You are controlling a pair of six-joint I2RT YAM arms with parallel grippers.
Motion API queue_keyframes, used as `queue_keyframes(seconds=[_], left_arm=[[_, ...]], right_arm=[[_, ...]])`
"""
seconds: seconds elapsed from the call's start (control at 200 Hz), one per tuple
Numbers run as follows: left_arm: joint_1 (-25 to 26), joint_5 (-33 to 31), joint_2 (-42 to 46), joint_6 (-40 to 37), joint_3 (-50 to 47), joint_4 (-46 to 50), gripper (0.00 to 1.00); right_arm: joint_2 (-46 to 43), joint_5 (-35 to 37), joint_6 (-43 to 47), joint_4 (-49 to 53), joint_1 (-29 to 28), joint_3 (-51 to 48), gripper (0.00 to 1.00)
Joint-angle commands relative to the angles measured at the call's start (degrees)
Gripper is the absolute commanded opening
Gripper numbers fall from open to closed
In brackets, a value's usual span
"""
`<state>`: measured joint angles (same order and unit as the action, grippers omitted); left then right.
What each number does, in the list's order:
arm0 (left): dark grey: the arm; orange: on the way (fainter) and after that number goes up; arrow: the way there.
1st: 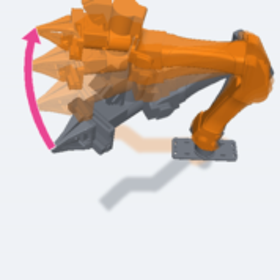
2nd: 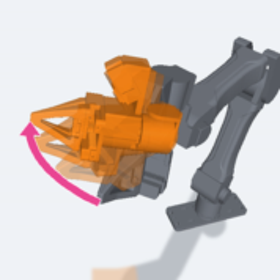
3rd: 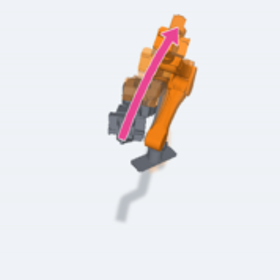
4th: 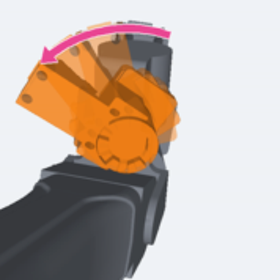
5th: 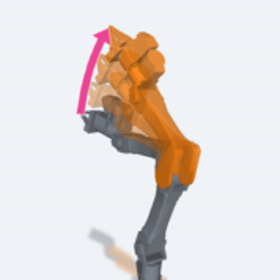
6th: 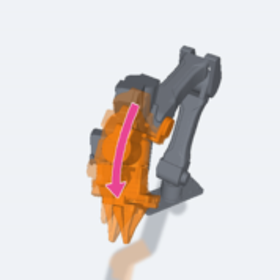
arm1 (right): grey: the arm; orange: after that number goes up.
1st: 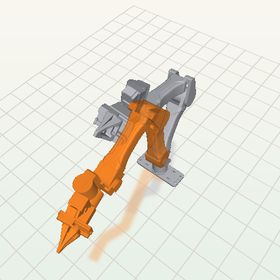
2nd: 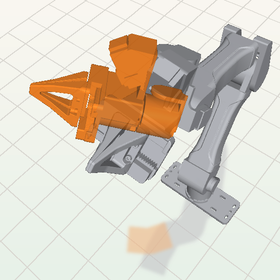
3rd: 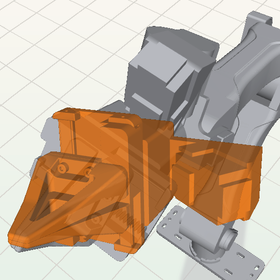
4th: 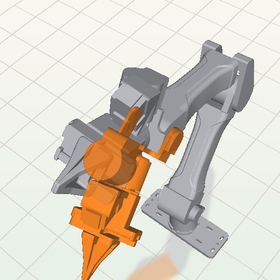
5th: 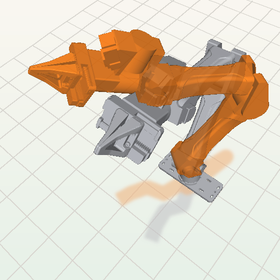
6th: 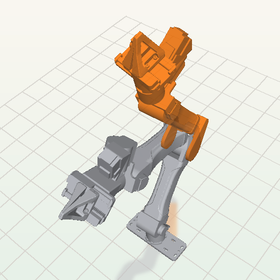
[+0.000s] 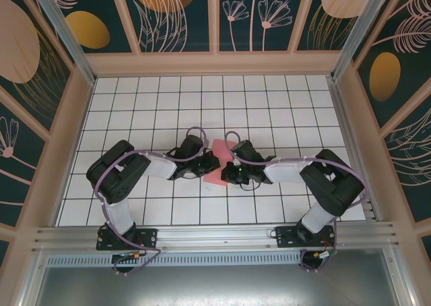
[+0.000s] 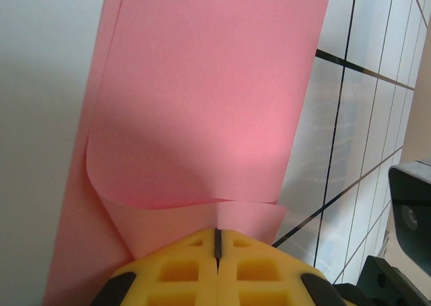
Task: Fold a paper plane with a square sheet of paper (pick it up from the middle)
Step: Fold the triangle a second time at the center of the table.
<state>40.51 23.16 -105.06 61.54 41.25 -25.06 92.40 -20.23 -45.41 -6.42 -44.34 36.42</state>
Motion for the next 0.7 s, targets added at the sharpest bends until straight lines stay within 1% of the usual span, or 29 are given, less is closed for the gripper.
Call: queue_keyframes(seconds=[0.0, 0.105, 0.205, 0.25, 0.45, 0.565, 0.696], left_arm=[[0.27, -1.45, -1.72, -1.5, -1.26, 4.66, 0.0], [0.35, -1.58, -1.67, -1.51, -1.26, 4.74, 0.0], [0.26, -1.73, -1.71, -1.42, -1.27, 4.79, 0.0], [0.28, -1.63, -1.84, -1.35, -1.23, 4.84, 0.0], [0.31, -1.71, -1.64, -1.34, -1.31, 5.02, 0.0], [0.33, -1.82, -1.69, -1.48, -1.26, 5.11, 0.0], [0.34, -1.75, -1.6, -1.5, -1.27, 5.11, 0.0]], right_arm=[[-0.03, 0.71, -0.6, 3.99, -0.4, -2.53, 0.0], [-1.98, 0.76, -0.29, 4.58, -0.49, -2.73, 0.0], [-4.05, -1.03, 0.27, 3.43, -0.4, -2.77, 0.0], [-4.32, -1.63, 0.45, 4.41, -0.44, -2.29, 0.0], [-4.15, -0.72, 0.24, 6.13, -0.55, -4.82, 0.0], [-6.27, -0.43, 0.26, 6.45, -0.75, -7.12, 0.0], [-8.01, 0.73, 0.89, 8.86, -0.62, -6.68, 0.0]])
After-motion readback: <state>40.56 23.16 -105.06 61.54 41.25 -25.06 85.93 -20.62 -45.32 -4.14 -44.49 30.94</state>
